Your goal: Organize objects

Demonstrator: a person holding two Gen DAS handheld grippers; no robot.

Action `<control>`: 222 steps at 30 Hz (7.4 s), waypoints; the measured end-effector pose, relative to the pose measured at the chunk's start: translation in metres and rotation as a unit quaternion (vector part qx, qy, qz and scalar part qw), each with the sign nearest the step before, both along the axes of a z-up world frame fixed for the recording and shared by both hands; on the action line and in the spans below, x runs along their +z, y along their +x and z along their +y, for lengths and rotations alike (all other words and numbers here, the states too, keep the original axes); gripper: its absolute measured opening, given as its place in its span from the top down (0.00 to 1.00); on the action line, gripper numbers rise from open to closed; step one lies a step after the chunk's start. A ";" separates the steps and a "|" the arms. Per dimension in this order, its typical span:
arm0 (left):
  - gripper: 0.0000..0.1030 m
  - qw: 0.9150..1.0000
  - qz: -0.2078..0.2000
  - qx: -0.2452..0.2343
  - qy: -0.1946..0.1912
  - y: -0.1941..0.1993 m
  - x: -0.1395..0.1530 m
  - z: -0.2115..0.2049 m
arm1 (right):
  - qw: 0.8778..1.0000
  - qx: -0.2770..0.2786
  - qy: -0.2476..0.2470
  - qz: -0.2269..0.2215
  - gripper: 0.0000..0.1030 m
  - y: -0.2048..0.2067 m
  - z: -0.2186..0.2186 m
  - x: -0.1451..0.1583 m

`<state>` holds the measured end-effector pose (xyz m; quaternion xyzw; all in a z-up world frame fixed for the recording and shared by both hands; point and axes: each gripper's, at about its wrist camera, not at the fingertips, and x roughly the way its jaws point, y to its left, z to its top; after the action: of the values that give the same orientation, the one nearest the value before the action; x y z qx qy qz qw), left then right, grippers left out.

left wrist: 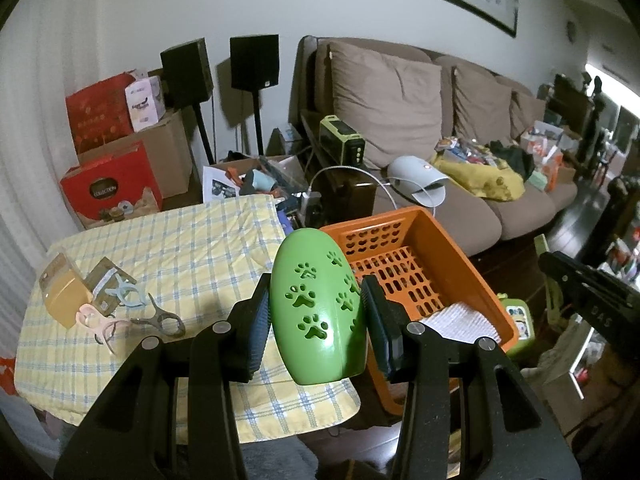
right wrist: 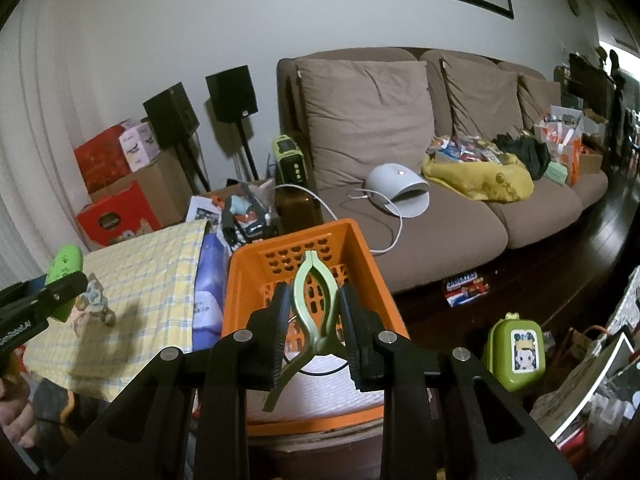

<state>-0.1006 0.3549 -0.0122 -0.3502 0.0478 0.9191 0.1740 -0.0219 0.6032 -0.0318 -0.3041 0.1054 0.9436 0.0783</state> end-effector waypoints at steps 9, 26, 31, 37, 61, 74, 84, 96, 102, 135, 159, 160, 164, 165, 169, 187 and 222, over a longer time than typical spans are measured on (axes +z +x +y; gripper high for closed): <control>0.61 1.000 -0.005 -0.015 0.005 0.000 -0.001 0.012 | 1.000 0.001 0.002 0.006 0.76 0.001 0.002 0.000; 0.61 0.999 0.000 -0.033 0.015 0.007 0.011 0.033 | 1.000 -0.015 -0.003 0.003 0.76 0.004 0.017 -0.001; 0.61 0.999 -0.001 -0.034 0.014 0.007 0.011 0.035 | 1.000 -0.027 -0.009 0.004 0.76 0.007 0.027 -0.002; 0.61 0.999 -0.001 -0.037 0.014 0.007 0.012 0.041 | 0.999 -0.035 -0.015 0.005 0.76 0.010 0.036 -0.001; 0.61 0.998 -0.011 -0.062 0.009 -0.004 0.001 0.073 | 0.999 -0.042 -0.024 -0.002 0.76 0.008 0.044 -0.005; 0.61 0.998 -0.019 -0.054 0.006 -0.009 -0.013 0.075 | 0.998 -0.050 -0.030 -0.007 0.76 0.007 0.050 -0.009; 0.61 0.999 -0.026 -0.047 0.005 -0.017 -0.025 0.072 | 0.998 -0.049 -0.029 -0.016 0.76 0.002 0.049 -0.015; 0.61 0.998 -0.045 -0.042 0.004 -0.025 -0.051 0.073 | 0.998 -0.043 -0.042 -0.028 0.76 -0.007 0.049 -0.027; 0.61 0.998 -0.046 -0.036 0.005 -0.023 -0.057 0.075 | 0.998 -0.040 -0.047 -0.033 0.76 -0.008 0.048 -0.031; 0.61 0.998 -0.058 -0.022 -0.003 -0.030 -0.065 0.071 | 0.996 -0.045 -0.051 -0.060 0.76 -0.023 0.049 -0.055; 0.61 0.997 -0.076 -0.022 -0.016 -0.031 -0.083 0.070 | 0.994 -0.042 -0.047 -0.087 0.76 -0.035 0.042 -0.077; 0.61 0.997 -0.076 -0.023 -0.016 -0.031 -0.084 0.070 | 0.994 -0.042 -0.046 -0.088 0.76 -0.035 0.041 -0.078; 0.61 0.997 -0.078 -0.023 -0.019 -0.033 -0.086 0.072 | 0.994 -0.042 -0.045 -0.091 0.76 -0.036 0.042 -0.081; 0.61 0.996 -0.079 -0.023 -0.019 -0.033 -0.087 0.072 | 0.994 -0.043 -0.045 -0.092 0.76 -0.036 0.043 -0.081; 0.61 0.996 -0.082 -0.023 -0.021 -0.033 -0.091 0.073 | 0.994 -0.043 -0.044 -0.094 0.76 -0.037 0.043 -0.082; 0.61 0.995 -0.094 -0.024 -0.032 -0.036 -0.103 0.075 | 0.993 -0.044 -0.045 -0.103 0.76 -0.040 0.043 -0.090; 0.61 0.993 -0.107 -0.025 -0.036 -0.038 -0.120 0.082 | 0.991 -0.043 -0.047 -0.117 0.76 -0.045 0.045 -0.103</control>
<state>-0.1384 0.4367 -0.1324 -0.4515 0.0705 0.8692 0.1887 -0.0670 0.6481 -0.1347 -0.4109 0.1525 0.8913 0.1164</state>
